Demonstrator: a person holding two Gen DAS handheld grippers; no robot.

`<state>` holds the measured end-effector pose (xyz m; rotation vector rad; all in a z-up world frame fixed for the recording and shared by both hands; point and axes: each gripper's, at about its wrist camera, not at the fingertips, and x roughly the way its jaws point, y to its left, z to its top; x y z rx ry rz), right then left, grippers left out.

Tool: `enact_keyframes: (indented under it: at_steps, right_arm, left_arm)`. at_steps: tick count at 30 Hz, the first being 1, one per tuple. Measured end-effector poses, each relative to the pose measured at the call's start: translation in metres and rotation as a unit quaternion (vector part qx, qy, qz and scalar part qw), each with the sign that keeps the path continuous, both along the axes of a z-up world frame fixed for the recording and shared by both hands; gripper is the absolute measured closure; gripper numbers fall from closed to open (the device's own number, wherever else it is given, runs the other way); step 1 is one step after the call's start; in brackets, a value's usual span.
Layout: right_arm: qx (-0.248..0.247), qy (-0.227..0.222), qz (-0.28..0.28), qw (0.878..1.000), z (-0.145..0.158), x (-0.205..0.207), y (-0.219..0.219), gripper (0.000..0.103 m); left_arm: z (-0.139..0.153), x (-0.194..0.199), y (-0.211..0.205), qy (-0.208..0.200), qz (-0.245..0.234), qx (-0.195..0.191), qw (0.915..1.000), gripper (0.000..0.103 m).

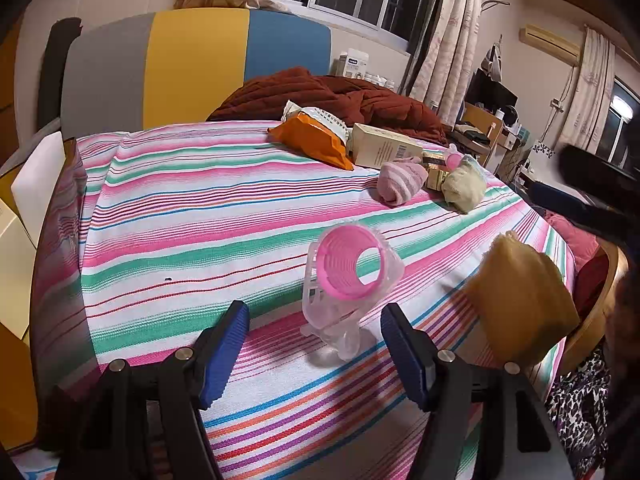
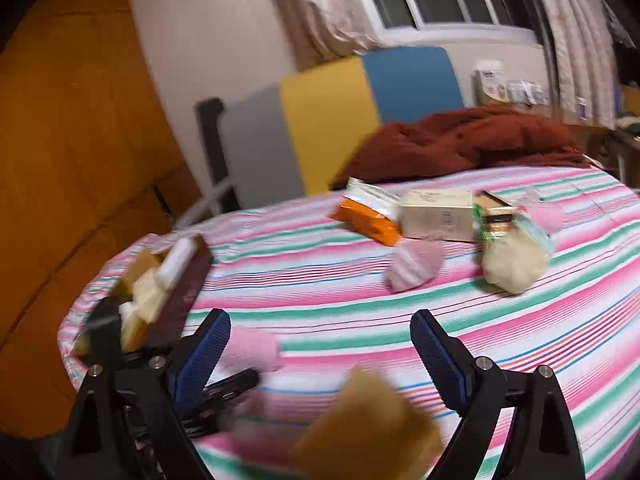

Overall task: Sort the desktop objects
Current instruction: 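Grasp the pink sock with the right tool while the left tool holds the roller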

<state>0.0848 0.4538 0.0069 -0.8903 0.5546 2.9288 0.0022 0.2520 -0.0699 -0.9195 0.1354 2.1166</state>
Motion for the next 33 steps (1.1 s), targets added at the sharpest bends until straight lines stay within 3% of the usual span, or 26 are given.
enact_keyframes:
  at_steps: [7,10,17,20,22,27,33]
  right_arm:
    - [0.003,-0.082,-0.056,0.995,-0.015,-0.064,0.037,0.011]
    - [0.014,-0.137,-0.053,0.989,-0.025,-0.095,0.052,0.013]
    - [0.038,-0.189,-0.06,0.979,-0.035,-0.133,0.074,0.017]
    - [0.048,-0.218,-0.046,0.974,-0.044,-0.145,0.075,0.024]
    - [0.048,-0.242,-0.032,0.969,-0.053,-0.151,0.076,0.04]
    - [0.075,-0.229,-0.026,0.97,-0.05,-0.143,0.074,0.046]
    - [0.117,-0.164,-0.028,0.979,-0.019,-0.111,0.058,0.047]
  left_arm:
    - [0.0,-0.001,0.0,-0.002,0.0,0.003,1.0,0.034]
    - [0.0,-0.001,-0.001,-0.003,0.0,0.004,1.0,0.034]
    - [0.0,-0.001,-0.001,-0.004,-0.003,0.007,1.0,0.031]
    - [0.0,-0.001,-0.001,-0.004,-0.004,0.007,1.0,0.031]
    - [0.0,-0.001,-0.001,-0.004,-0.004,0.007,1.0,0.031]
    - [0.0,-0.001,-0.002,-0.004,-0.005,0.008,1.0,0.031]
    - [0.0,-0.001,-0.003,-0.004,-0.005,0.008,0.9999,0.031]
